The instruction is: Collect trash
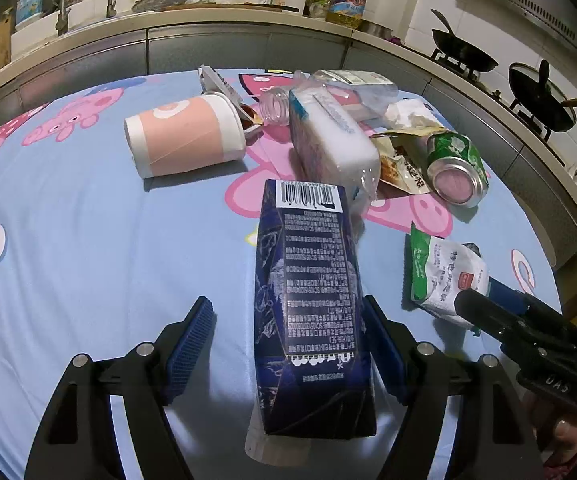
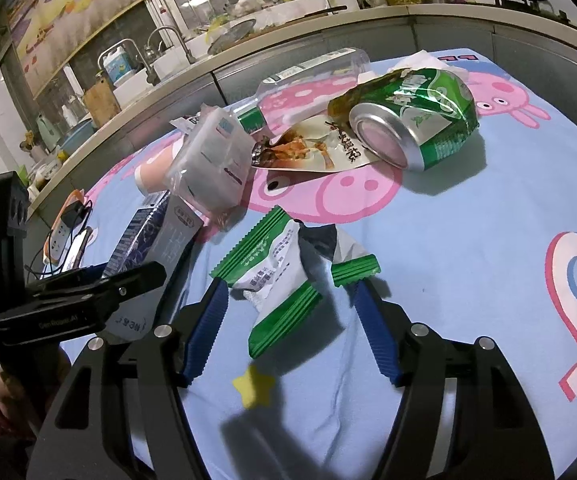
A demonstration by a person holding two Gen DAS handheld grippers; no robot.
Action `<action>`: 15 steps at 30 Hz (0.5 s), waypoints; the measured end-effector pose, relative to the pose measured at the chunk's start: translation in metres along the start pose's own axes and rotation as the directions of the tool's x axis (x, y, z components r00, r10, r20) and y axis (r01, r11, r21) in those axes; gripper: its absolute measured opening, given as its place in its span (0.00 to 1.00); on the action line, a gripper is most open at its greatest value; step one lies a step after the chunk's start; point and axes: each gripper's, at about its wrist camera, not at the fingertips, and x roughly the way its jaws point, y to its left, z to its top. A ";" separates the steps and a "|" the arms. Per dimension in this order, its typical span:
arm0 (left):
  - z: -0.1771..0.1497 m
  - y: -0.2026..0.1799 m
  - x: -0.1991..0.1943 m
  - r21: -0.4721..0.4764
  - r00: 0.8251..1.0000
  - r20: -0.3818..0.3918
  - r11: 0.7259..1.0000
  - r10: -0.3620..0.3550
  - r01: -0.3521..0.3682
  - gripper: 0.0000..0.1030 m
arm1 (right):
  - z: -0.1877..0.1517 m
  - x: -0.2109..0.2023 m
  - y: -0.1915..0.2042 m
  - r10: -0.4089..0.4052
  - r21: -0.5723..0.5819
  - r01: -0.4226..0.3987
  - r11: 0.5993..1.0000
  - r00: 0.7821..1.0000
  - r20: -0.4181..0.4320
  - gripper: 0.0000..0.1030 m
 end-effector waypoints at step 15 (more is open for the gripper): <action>-0.002 0.000 0.000 0.003 1.000 0.002 1.000 0.004 -0.004 0.72 | 0.000 -0.002 0.000 -0.004 0.006 0.004 1.000 1.000 0.003 0.65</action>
